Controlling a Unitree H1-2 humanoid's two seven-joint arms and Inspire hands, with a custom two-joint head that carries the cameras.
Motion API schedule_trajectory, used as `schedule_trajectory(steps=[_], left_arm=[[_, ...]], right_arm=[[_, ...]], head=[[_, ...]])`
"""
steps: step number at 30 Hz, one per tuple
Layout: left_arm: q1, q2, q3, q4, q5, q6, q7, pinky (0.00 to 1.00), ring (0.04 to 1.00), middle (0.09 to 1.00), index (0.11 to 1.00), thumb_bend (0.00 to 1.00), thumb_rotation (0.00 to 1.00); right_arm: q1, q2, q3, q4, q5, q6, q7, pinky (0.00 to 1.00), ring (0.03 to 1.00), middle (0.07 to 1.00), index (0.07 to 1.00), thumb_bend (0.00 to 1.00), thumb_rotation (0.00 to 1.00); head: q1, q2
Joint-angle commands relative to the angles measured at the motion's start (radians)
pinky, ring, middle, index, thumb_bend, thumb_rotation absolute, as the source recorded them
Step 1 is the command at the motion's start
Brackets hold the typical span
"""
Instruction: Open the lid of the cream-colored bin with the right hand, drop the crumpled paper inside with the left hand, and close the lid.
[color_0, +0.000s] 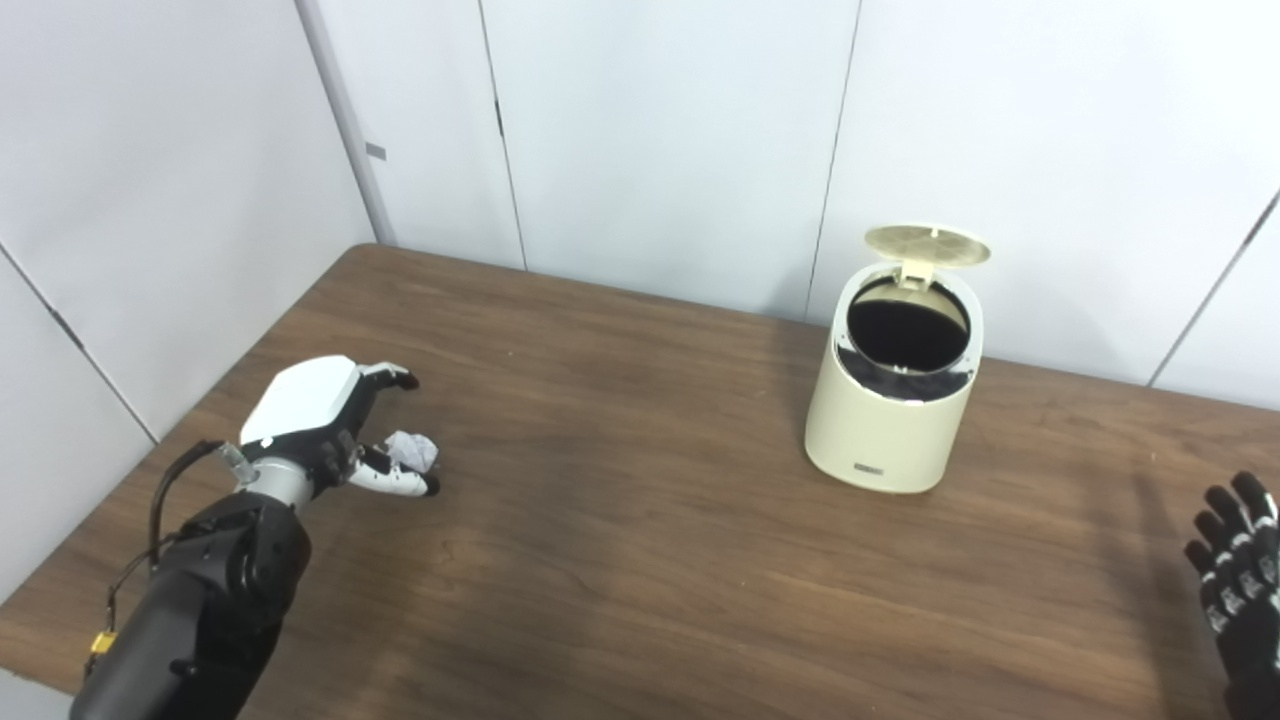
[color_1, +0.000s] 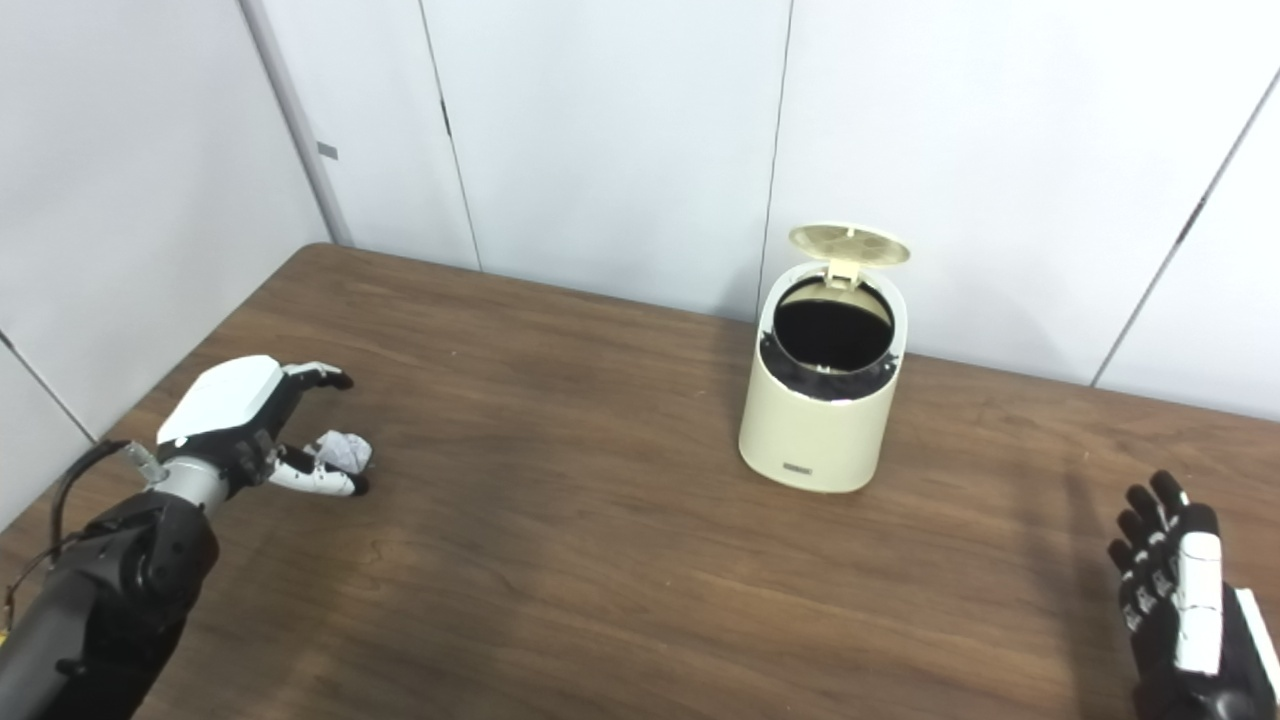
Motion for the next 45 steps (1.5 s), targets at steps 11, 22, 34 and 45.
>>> schedule_trajectory(steps=[11, 22, 34, 45], left_arm=[[-0.041, 0.012, 0.028, 0.058, 0.003, -0.022, 0.032, 0.71, 0.793, 0.829, 0.788, 0.89, 0.17], [-0.041, 0.026, -0.007, 0.051, 0.028, 0.0, 0.028, 0.72, 0.78, 0.8, 0.752, 0.9, 0.18], [-0.045, 0.012, -0.002, 0.032, 0.054, 0.009, -0.026, 0.64, 0.718, 0.751, 0.75, 0.87, 0.14], [-0.053, 0.014, -0.007, 0.043, 0.083, 0.008, -0.06, 0.68, 0.748, 0.75, 0.738, 0.87, 0.15]], right_arm=[[-0.024, -0.003, -0.005, -0.048, 0.02, -0.008, 0.0, 1.0, 0.989, 0.973, 0.987, 0.52, 1.0], [-0.029, -0.001, -0.008, -0.059, 0.028, 0.006, -0.003, 1.0, 0.983, 0.965, 0.983, 0.5, 1.0], [-0.027, -0.007, -0.011, -0.052, 0.034, 0.006, 0.005, 1.0, 0.999, 0.976, 0.994, 0.49, 1.0], [-0.026, -0.008, -0.011, -0.048, 0.032, 0.005, 0.007, 1.0, 1.0, 0.984, 0.999, 0.51, 1.0]], head=[[-0.008, 0.007], [-0.009, 0.01], [-0.014, 0.017], [-0.014, 0.023]])
